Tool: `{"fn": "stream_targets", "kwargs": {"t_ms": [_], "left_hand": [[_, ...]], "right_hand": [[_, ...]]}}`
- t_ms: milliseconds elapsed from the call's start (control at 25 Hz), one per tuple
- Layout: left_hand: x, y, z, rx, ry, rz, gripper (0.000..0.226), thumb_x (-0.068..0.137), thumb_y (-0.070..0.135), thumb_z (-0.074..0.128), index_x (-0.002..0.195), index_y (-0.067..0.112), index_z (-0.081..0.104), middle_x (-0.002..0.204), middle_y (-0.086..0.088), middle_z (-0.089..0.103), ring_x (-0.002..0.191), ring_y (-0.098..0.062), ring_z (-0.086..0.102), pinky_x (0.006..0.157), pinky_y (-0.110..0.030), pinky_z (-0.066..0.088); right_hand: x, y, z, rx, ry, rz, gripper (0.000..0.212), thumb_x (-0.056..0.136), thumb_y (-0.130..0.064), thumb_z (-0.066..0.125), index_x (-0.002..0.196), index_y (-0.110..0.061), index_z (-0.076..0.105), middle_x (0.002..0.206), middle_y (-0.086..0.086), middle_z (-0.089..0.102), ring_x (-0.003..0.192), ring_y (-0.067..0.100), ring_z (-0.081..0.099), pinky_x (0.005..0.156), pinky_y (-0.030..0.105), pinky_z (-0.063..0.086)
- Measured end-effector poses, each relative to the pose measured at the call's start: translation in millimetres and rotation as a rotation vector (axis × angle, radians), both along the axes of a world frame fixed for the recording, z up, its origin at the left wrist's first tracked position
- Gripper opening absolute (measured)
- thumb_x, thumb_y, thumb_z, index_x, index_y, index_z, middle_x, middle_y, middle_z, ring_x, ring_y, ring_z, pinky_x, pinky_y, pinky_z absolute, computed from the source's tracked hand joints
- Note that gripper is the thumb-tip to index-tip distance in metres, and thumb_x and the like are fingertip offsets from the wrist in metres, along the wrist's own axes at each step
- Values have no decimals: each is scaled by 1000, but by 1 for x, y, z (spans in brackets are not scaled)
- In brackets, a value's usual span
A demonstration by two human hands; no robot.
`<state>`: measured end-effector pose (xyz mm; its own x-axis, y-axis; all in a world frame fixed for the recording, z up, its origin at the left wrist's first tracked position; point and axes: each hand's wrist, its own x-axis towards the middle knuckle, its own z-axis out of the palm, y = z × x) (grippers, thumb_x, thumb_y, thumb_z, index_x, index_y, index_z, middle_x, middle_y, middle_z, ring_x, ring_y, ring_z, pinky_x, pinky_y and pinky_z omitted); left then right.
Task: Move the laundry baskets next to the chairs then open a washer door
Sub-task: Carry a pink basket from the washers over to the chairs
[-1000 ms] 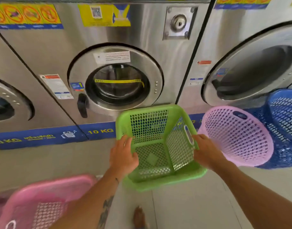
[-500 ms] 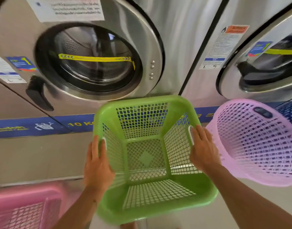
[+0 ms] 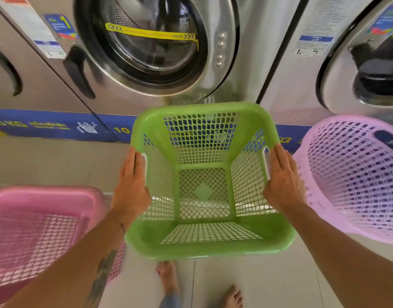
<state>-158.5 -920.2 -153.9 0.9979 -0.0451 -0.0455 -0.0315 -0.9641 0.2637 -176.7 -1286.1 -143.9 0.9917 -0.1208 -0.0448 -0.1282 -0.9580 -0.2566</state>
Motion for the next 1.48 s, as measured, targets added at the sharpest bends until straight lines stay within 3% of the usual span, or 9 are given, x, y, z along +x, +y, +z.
{"fn": "stream_targets", "kwargs": {"t_ms": [240,400,600,800,880,1000,1080,1240,1480], "left_hand": [[-93,9,37,70,-64,32,90,47,-10,72,134,-9,48,145,-26,44,124,-35,28,102,-34,22],[-142,40,35,11,-15,-15,87,59,-5,66,142,-5,40,153,-20,34,142,-25,10,117,-14,-4],[-185,77,16,-152,2,6,83,75,-3,58,151,8,25,162,3,1,147,-13,3,118,-27,22],[-194,104,-14,-113,76,-46,79,77,-1,57,150,10,28,159,-1,16,147,-19,14,118,-35,29],[-198,107,-28,-79,21,-68,71,77,1,56,145,6,34,157,-5,21,146,-23,18,117,-34,30],[-210,104,-57,-171,8,-20,74,81,-1,55,150,8,28,161,-5,16,148,-21,16,119,-28,23],[-221,97,-89,-268,27,11,79,82,-5,53,152,12,22,163,-2,8,149,-20,16,117,-26,22],[-241,85,-131,-281,71,2,83,77,-9,51,152,11,21,162,-6,5,149,-25,12,116,-37,31],[-238,93,-116,-211,202,-18,81,80,-3,55,151,13,22,162,-8,9,148,-26,17,117,-38,26]], "right_hand": [[-90,15,11,-6,-12,23,92,60,11,60,146,-6,34,155,12,29,138,37,29,103,51,42],[-151,31,7,-34,-4,27,91,57,8,67,143,-3,40,151,15,36,132,37,34,100,55,43],[-203,75,6,-17,73,-2,85,62,8,68,141,-2,39,146,15,39,129,35,36,86,53,54],[-222,107,-17,-60,127,-42,88,65,7,70,145,-7,35,148,14,37,127,33,37,74,42,56],[-225,111,-30,-90,146,-60,91,65,6,69,147,-9,32,150,13,33,127,34,36,73,42,58],[-231,110,-53,-139,174,-64,97,65,9,65,150,-12,23,154,11,23,128,38,36,64,44,60],[-236,108,-71,-167,212,-100,102,63,9,65,150,-14,19,156,10,18,129,40,35,66,46,59],[-252,109,-100,-74,266,-275,104,60,8,71,148,-14,20,154,11,19,127,42,36,78,50,51],[-269,110,-92,121,339,-293,100,65,6,66,150,-19,20,153,9,26,130,38,39,96,53,49]]}}
